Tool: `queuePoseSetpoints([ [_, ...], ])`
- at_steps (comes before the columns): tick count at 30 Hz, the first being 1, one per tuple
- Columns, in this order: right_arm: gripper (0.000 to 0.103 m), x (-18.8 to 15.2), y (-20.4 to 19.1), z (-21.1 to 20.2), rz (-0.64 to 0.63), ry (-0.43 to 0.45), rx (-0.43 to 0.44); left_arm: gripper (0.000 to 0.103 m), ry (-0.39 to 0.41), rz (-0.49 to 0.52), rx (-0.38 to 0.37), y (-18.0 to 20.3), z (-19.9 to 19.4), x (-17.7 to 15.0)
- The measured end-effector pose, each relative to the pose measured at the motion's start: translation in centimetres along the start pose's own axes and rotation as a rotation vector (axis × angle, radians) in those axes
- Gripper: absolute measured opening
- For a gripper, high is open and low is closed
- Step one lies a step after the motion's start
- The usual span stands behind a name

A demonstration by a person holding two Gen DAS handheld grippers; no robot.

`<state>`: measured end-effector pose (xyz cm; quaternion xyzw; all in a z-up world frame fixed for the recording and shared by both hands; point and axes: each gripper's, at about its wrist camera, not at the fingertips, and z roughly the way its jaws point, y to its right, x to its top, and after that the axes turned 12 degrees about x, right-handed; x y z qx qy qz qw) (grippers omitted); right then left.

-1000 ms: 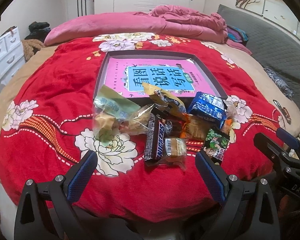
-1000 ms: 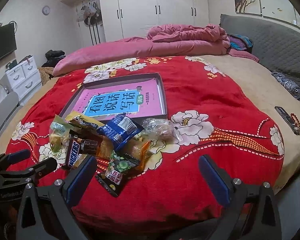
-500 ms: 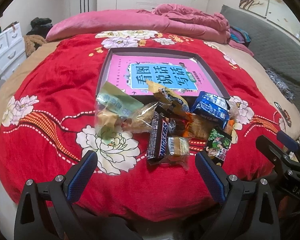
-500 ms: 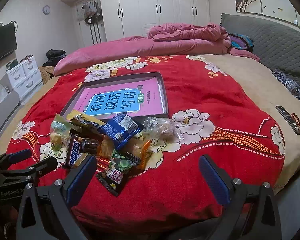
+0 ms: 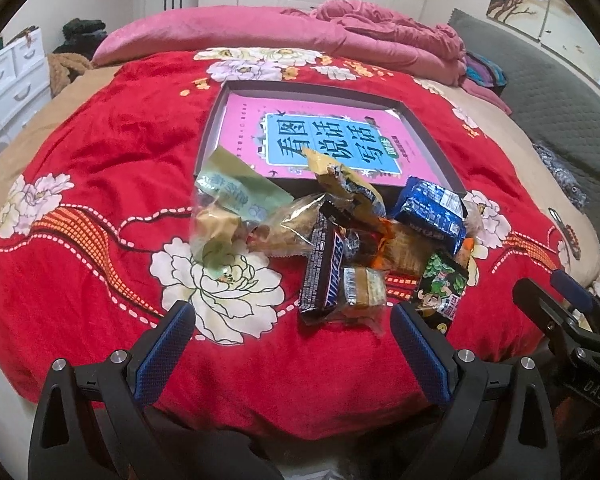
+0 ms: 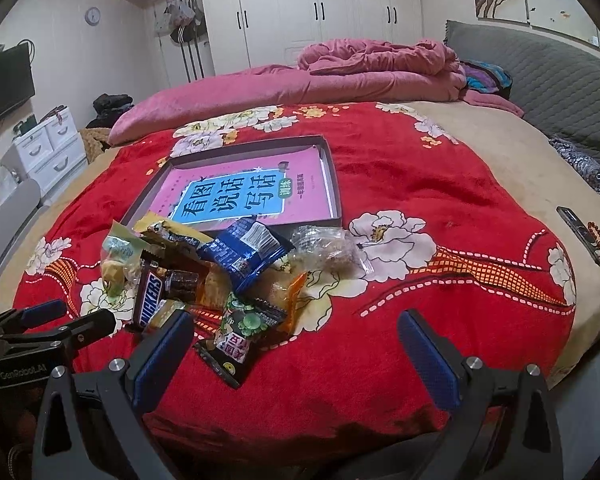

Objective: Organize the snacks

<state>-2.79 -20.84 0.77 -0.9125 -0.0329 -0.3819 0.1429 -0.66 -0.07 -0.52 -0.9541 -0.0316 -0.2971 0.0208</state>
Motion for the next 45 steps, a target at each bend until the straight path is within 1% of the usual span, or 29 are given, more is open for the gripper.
queuePoseSetpoints([
  [10, 0.103, -0.3, -0.1, 1.4, 0.026, -0.053, 0.021, 0.098, -0.016, -0.013, -0.009, -0.4, 0.8, 0.3],
  [15, 0.103, -0.6, -0.8, 3.4, 0.048, -0.113, 0.048, 0.098, -0.031, -0.028, -0.018, -0.8, 1.6, 0.7],
  [20, 0.101, -1.1, -1.0, 5.3, 0.072, -0.172, 0.041, 0.098, -0.02, -0.022, -0.024, -0.7, 2.0, 1.0],
  [22, 0.098, -1.1, -0.9, 5.7, 0.085, -0.182, 0.038, 0.098, -0.011, -0.014, -0.03, -0.6, 2.1, 1.1],
  [24, 0.09, -1.1, -0.7, 6.2, 0.103, -0.193, 0.045, 0.098, -0.013, -0.011, -0.031, -0.5, 2.4, 1.2],
  [25, 0.089, -1.1, -0.6, 6.4, 0.109, -0.198, 0.047, 0.098, -0.012, -0.012, -0.032, -0.5, 2.6, 1.3],
  [27, 0.083, -1.2, -0.6, 6.8, 0.118, -0.213, 0.047, 0.095, -0.009, -0.017, -0.038, -0.6, 2.7, 1.5],
  [31, 0.077, -1.0, -0.8, 7.4, 0.109, -0.224, 0.053, 0.093, -0.025, -0.022, -0.049, -0.5, 3.4, 1.7],
  [32, 0.075, -1.0, -1.0, 7.5, 0.104, -0.225, 0.054, 0.091, -0.027, -0.022, -0.052, -0.5, 3.5, 1.7],
  [34, 0.071, -1.1, -1.3, 7.8, 0.09, -0.234, 0.059, 0.081, -0.029, -0.022, -0.063, -0.4, 3.7, 1.8],
  [35, 0.067, -1.1, -1.5, 8.0, 0.083, -0.24, 0.064, 0.076, -0.039, -0.021, -0.069, -0.3, 4.0, 1.9],
  [38, 0.063, -1.1, -2.0, 8.4, 0.061, -0.244, 0.074, 0.07, -0.066, -0.024, -0.076, -0.3, 4.6, 1.9],
  [40, 0.059, -1.0, -2.3, 8.7, 0.05, -0.248, 0.084, 0.069, -0.071, -0.026, -0.084, -0.3, 4.8, 1.9],
  [43, 0.058, -0.9, -2.4, 9.1, 0.05, -0.253, 0.091, 0.069, -0.073, -0.021, -0.089, -0.2, 4.9, 1.9],
  [44, 0.056, -0.9, -2.3, 9.3, 0.051, -0.253, 0.092, 0.068, -0.074, -0.019, -0.091, 0.0, 5.0, 1.9],
  [45, 0.051, -0.8, -2.3, 9.3, 0.05, -0.252, 0.09, 0.068, -0.075, -0.018, -0.093, 0.0, 5.0, 1.9],
])
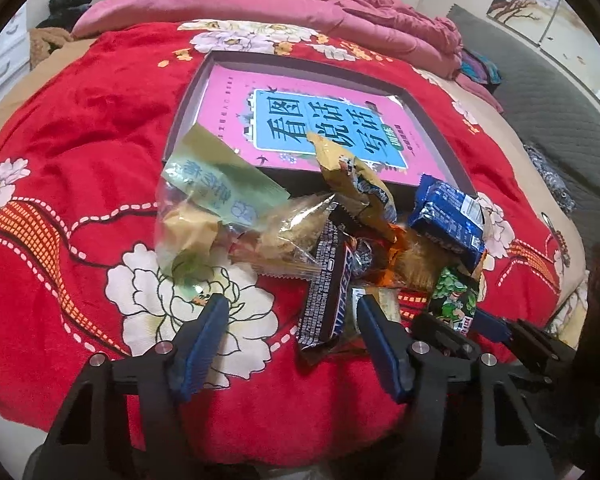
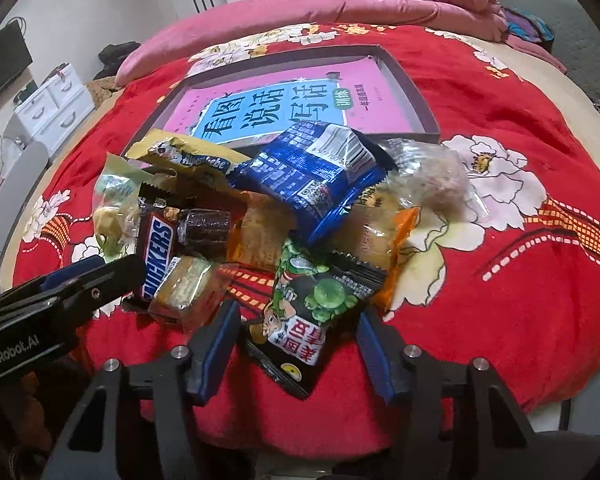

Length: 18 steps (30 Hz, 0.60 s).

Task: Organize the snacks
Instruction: 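Grasp the dark Snickers bar with the left tool while the right tool grasps the green pea packet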

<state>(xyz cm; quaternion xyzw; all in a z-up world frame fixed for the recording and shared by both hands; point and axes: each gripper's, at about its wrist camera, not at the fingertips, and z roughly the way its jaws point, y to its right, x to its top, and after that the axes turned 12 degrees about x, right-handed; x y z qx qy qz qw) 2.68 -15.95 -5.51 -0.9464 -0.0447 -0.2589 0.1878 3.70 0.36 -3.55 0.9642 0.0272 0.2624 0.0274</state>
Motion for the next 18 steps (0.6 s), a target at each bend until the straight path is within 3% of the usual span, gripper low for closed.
queuePoseSetpoints([
  [4, 0.043, 0.2, 0.3, 0.1, 0.003, 0.003, 0.023, 0.067, -0.014, -0.009, -0.015, 0.2, 0.4, 0.2],
  [9, 0.037, 0.2, 0.6, -0.2, -0.001, 0.011, 0.053, 0.052, -0.046, -0.007, -0.033, 0.7, 1.2, 0.3],
  [18, 0.036, 0.2, 0.8, -1.5, -0.003, 0.04, 0.078, 0.041, -0.059, -0.01, -0.084, 0.9, 1.7, 0.6],
])
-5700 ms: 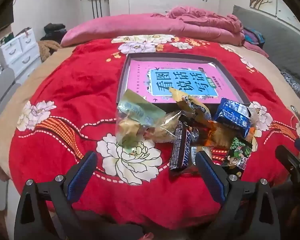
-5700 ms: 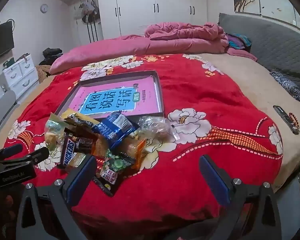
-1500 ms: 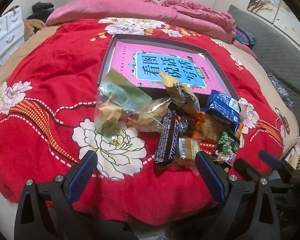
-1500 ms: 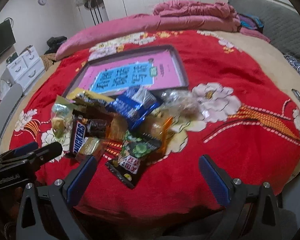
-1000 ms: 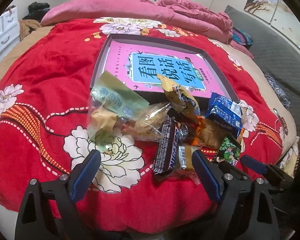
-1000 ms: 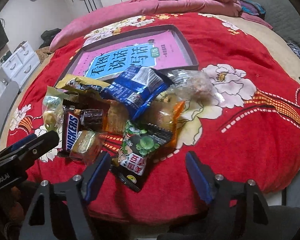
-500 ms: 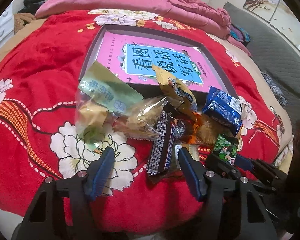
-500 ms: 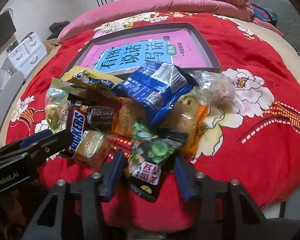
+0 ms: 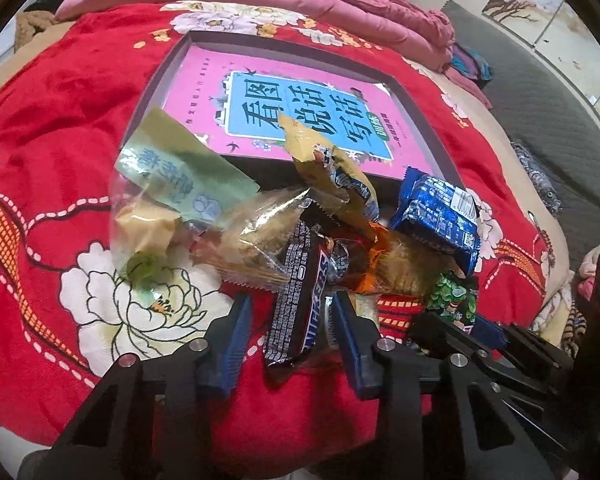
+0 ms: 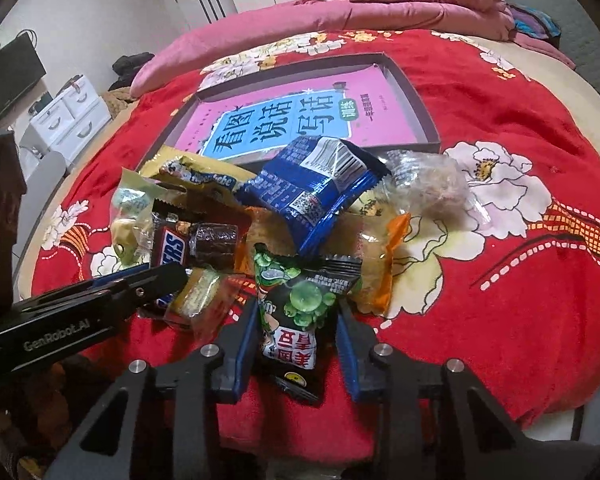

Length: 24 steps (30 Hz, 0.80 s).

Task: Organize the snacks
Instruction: 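Grasp the dark Snickers bar with the left tool while the right tool grasps the green pea packet, then lift the Snickers bar with the left tool while the right tool lifts the green packet toward the tray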

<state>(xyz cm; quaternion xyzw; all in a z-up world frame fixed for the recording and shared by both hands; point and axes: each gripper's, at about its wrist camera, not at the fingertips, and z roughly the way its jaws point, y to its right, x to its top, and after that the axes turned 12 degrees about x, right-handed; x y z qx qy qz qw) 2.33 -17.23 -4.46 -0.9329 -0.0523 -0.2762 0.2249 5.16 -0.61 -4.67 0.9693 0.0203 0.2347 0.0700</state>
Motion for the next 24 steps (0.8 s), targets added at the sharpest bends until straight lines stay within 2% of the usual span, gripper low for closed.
queuePoseSetpoints([
  [2, 0.036, 0.1, -0.2, -0.2, -0.011, 0.008, -0.002, 0.04, -0.008, -0.009, -0.023, -0.1, 0.2, 0.2],
  [5, 0.036, 0.1, -0.5, -0.6, -0.024, 0.019, -0.002, 0.029, -0.02, -0.022, -0.055, -0.4, 0.6, 0.5],
  [9, 0.036, 0.1, -0.6, -1.0, -0.024, 0.024, 0.008, 0.02, -0.03, -0.039, -0.094, -0.6, 0.6, 0.6],
  [24, 0.036, -0.4, 2.6, -2.5, 0.101, 0.043, -0.026, 0.018, 0.003, -0.019, -0.099, -1.0, -1.0, 0.1],
])
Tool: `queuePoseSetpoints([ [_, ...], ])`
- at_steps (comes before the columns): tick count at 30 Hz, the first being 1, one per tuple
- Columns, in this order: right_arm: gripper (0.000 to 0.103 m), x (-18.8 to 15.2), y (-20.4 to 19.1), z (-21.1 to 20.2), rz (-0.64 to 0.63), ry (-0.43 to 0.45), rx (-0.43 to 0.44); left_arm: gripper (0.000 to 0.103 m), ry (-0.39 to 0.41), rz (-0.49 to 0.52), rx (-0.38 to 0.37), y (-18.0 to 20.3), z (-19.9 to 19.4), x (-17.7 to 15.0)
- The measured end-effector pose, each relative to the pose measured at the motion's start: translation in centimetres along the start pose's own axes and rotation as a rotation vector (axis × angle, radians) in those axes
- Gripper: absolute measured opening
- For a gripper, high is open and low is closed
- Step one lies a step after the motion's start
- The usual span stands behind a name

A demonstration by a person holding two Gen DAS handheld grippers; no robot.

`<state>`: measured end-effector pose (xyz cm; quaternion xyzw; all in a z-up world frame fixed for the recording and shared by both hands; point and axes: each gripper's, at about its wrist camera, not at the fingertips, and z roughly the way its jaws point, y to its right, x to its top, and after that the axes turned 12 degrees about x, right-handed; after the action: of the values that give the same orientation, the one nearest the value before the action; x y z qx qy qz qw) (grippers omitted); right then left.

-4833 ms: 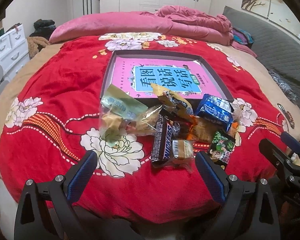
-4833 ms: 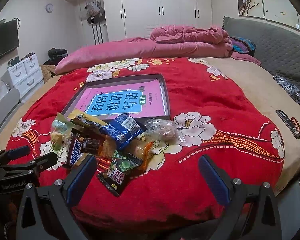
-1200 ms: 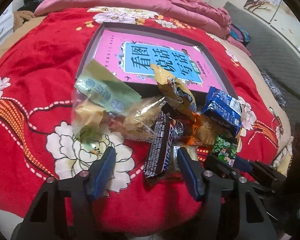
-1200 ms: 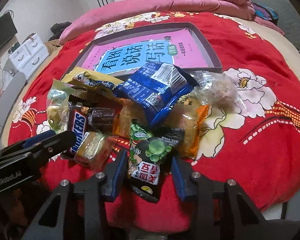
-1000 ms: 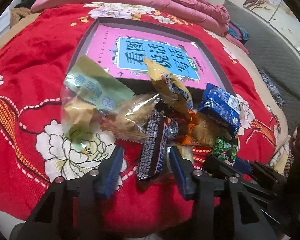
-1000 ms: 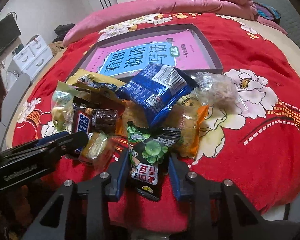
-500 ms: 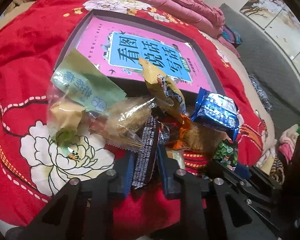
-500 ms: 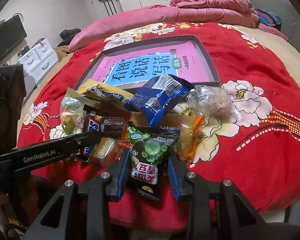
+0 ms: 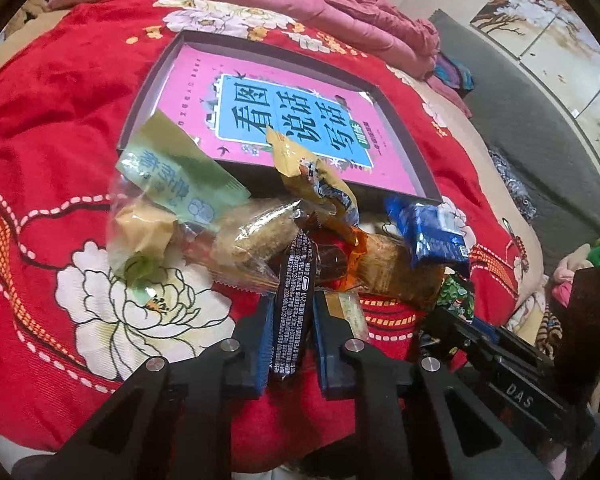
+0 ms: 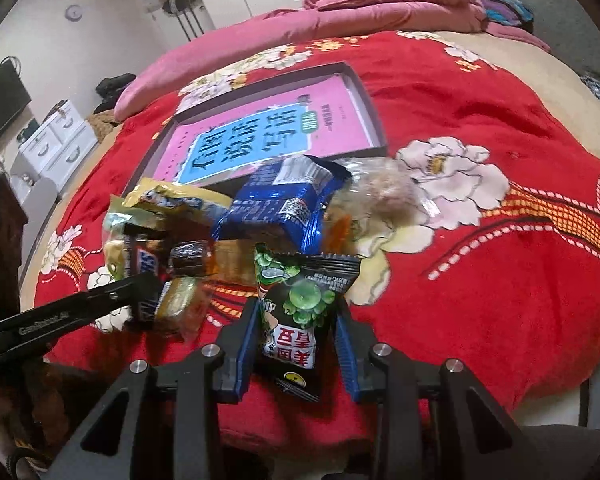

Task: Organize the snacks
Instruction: 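Lift the Snickers bar with the left tool while the right tool lifts the green packet toward the tray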

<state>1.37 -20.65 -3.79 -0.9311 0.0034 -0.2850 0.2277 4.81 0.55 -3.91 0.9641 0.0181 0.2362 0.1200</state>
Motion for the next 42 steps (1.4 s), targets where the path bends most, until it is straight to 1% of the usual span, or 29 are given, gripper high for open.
queuePoseSetpoints([
  [4, 0.036, 0.0, 0.6, -0.1, 0.018, -0.006, 0.011, 0.018, 0.018, 0.015, 0.005, 0.2, -0.7, -0.2],
  [11, 0.036, -0.5, -1.7, -0.4, -0.094, -0.007, 0.029, 0.018, 0.042, 0.02, -0.005, 0.2, -1.5, -0.3],
  [17, 0.036, -0.4, -2.6, -1.5, -0.134, 0.037, 0.042, 0.018, 0.07, 0.033, -0.01, 0.6, -2.4, -0.4],
  [23, 0.036, -0.1, -4.0, -2.8, -0.206, 0.104, 0.033, 0.018, 0.099, 0.027, -0.02, 0.7, -3.2, -0.3],
  [30, 0.036, 0.9, -5.2, -3.2, -0.284, 0.158, 0.031, 0.018, 0.155, 0.017, -0.018, 0.6, -4.3, 0.1],
  [35, 0.036, 1.9, -4.4, -3.1, -0.253, 0.173, 0.036, 0.018, 0.159, -0.006, -0.025, 0.3, -4.2, 0.3],
  [42, 0.036, 3.0, -3.5, -3.2, -0.207, 0.199, 0.04, 0.018, 0.202, 0.004, -0.004, 0.4, -4.7, 0.7],
])
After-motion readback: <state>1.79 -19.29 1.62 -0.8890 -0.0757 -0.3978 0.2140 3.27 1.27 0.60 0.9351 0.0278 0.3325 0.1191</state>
